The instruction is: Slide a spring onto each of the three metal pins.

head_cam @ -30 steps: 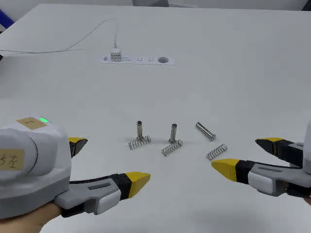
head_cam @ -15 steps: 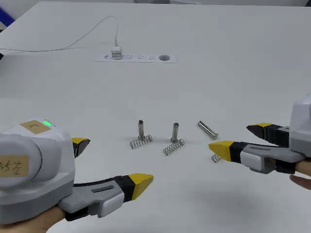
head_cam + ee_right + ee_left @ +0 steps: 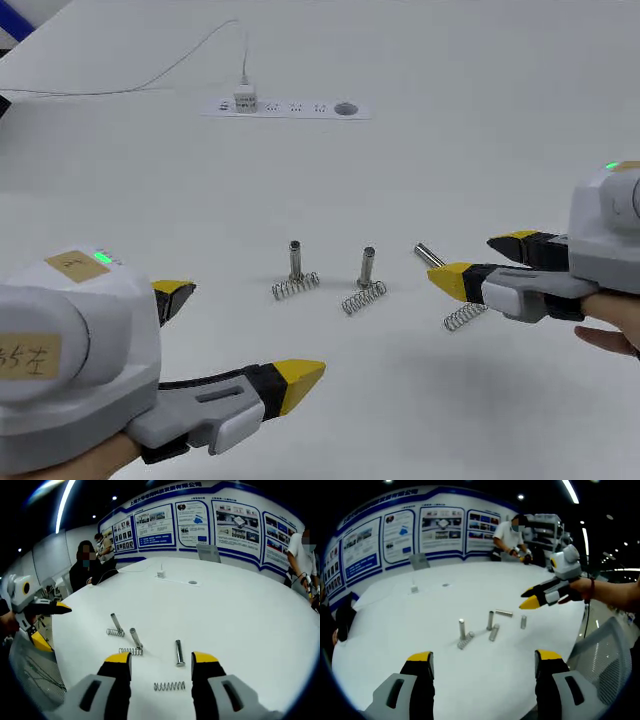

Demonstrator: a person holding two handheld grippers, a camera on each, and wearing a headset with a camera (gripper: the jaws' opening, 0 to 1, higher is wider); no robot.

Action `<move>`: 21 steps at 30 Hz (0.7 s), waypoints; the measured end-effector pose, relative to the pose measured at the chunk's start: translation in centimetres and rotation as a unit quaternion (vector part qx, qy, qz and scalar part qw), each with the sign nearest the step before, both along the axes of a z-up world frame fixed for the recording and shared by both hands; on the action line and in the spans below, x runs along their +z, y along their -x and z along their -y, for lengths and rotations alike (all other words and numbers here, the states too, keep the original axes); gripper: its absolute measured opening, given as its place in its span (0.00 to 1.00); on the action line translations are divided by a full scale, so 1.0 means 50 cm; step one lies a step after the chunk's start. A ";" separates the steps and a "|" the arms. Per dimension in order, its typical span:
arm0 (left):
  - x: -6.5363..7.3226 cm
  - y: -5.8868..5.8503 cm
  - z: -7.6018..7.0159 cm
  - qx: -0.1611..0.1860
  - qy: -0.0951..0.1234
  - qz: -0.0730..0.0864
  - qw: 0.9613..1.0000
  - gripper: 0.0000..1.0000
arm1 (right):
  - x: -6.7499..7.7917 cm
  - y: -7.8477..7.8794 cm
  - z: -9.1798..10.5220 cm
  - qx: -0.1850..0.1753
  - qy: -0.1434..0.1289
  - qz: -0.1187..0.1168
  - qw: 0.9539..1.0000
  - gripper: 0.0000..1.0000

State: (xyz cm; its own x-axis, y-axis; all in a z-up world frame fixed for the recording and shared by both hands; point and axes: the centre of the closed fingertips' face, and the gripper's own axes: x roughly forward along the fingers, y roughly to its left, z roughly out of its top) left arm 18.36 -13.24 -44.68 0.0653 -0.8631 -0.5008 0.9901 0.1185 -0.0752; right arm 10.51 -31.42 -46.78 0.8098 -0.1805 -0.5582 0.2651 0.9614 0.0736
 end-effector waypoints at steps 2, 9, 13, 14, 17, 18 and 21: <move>0.000 0.000 0.001 0.000 0.001 -0.001 1.000 0.84 | -0.004 -0.006 0.004 0.001 -0.001 -0.001 1.000 0.46; -0.001 0.001 0.008 -0.001 0.007 -0.009 1.000 0.84 | -0.022 -0.031 0.024 0.001 -0.005 -0.002 1.000 0.38; -0.001 0.003 0.011 -0.003 0.009 -0.012 1.000 0.83 | -0.033 -0.046 0.040 0.003 0.000 -0.005 1.000 0.34; -0.001 0.003 0.012 -0.004 0.010 -0.012 1.000 0.83 | -0.035 -0.049 0.044 0.003 0.001 -0.007 1.000 0.33; -0.001 0.004 0.014 -0.005 0.015 -0.011 1.000 0.83 | -0.044 -0.058 0.053 0.003 0.002 -0.010 1.000 0.31; -0.004 0.003 0.014 -0.005 0.014 -0.012 1.000 0.83 | -0.049 -0.063 0.056 0.004 0.003 -0.012 1.000 0.30; -0.008 0.003 0.014 -0.003 0.012 -0.015 1.000 0.83 | -0.060 -0.072 0.061 0.007 0.004 -0.016 1.000 0.29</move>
State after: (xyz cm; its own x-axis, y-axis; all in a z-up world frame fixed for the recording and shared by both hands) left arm 18.20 -13.94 -45.10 0.0455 -0.8754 -0.4812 0.9882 0.1101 -0.1068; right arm 14.12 -34.46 -49.75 0.7943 -0.1739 -0.5822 0.2530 0.9658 0.0567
